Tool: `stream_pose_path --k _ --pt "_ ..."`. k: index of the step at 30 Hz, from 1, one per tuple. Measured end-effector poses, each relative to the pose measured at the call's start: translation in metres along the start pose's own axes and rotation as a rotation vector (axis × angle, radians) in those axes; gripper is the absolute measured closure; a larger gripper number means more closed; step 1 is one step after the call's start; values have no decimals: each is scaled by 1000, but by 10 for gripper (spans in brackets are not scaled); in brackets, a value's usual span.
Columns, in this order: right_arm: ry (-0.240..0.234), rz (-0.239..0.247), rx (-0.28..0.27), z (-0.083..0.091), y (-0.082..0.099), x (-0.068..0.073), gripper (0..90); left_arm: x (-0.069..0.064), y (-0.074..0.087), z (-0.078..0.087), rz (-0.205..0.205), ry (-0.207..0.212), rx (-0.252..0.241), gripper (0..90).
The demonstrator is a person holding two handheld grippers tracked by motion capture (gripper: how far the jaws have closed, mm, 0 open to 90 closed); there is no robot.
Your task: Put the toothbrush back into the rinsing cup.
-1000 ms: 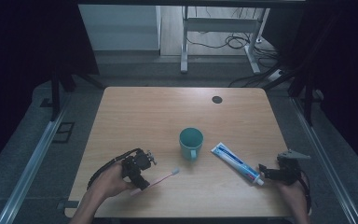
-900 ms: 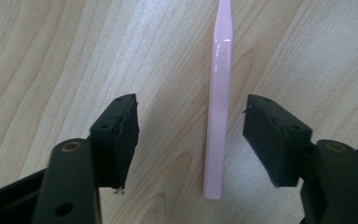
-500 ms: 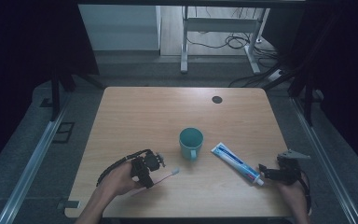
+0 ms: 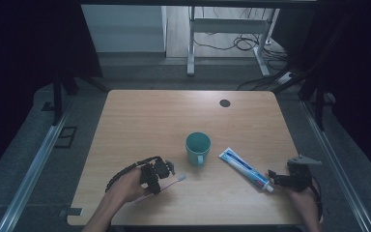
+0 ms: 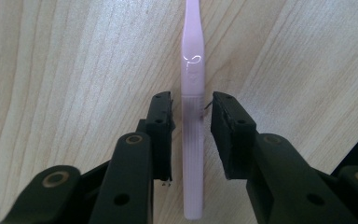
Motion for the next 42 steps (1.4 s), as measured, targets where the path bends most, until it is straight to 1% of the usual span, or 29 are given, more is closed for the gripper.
stream_pose_path --k 6,10,11,14,18,24,26,28,30,31,34,42 --pt "0 0 0 0 0 0 97 0 -3 -4 -2 -9 16 702" --pt "0 0 0 0 0 0 97 0 -4 -7 -1 -14 21 710" --pt "0 0 0 0 0 0 97 0 -4 -8 5 -15 22 715" --pt "0 0 0 0 0 0 97 0 -4 -8 1 -16 18 730" --pt "0 0 0 0 0 0 97 -1 -4 -8 12 -10 18 773" --pt "0 0 0 0 0 0 97 0 -4 -8 16 -5 18 785" --pt "0 0 0 0 0 0 97 1 -4 -7 18 8 24 788" --pt "0 0 0 0 0 0 97 1 -3 -7 17 13 24 789" --pt "0 0 0 0 0 0 97 1 -3 -6 30 26 13 789" --pt "0 0 0 0 0 0 97 2 -2 -5 22 27 11 789" --pt "0 0 0 0 0 0 97 3 -1 -2 29 31 -3 790" --pt "0 0 0 0 0 0 97 4 0 9 16 30 -38 790"
Point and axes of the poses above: each handheld gripper's, and its own axes: z roughly backward along the jaws, y roughly out of its underside, x roughly to its left, the point moved 5 cm from there along -z, roughly forward along the jaws, and after that the axes turned 2 degrees about z, right-handed, at the moved point
